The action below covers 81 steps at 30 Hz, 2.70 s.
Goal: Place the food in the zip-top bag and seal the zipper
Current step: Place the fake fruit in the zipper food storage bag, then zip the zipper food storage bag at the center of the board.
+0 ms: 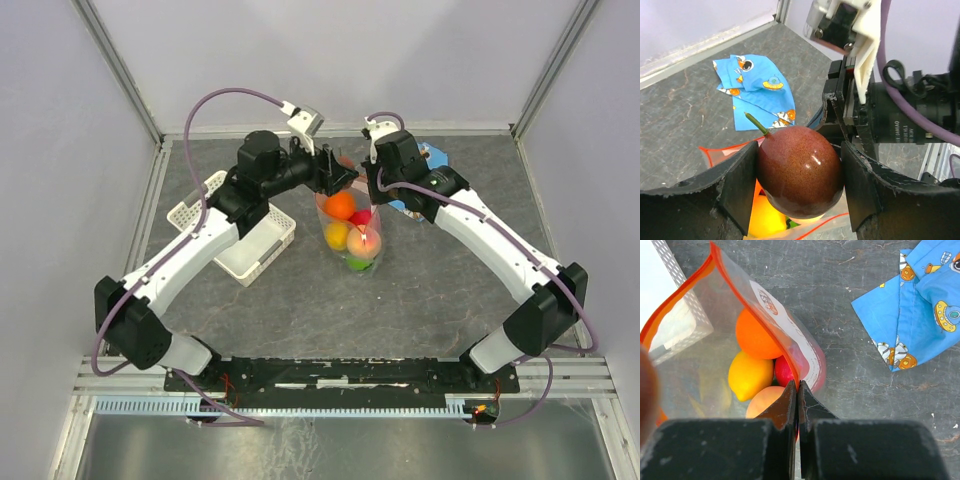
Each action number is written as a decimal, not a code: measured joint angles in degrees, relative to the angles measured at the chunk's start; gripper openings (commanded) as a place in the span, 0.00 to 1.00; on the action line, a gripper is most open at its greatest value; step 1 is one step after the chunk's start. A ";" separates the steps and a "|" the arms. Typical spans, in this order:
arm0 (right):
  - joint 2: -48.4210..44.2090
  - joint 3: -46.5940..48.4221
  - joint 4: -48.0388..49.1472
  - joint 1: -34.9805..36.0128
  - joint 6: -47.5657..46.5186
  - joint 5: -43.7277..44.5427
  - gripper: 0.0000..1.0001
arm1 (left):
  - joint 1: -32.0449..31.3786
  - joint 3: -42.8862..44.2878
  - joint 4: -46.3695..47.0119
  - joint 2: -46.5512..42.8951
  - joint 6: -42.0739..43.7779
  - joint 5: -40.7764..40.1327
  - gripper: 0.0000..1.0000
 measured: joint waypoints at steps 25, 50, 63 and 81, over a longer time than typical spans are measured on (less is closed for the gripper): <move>-1.64 -0.61 0.15 -0.02 1.51 -0.52 0.04 | -4.96 -1.68 -9.05 6.58 0.04 -9.14 0.76; -1.64 -0.61 0.42 -0.02 1.44 -1.01 0.04 | -5.31 4.79 -29.20 0.68 -0.46 -31.78 0.74; -1.92 -2.36 2.32 -0.02 0.85 -1.95 0.10 | -5.16 9.35 -32.85 11.43 -3.67 -33.09 0.14; -18.27 -16.57 14.08 -0.02 -3.91 -8.98 0.73 | -3.39 5.25 -29.20 7.61 -19.56 -33.48 0.03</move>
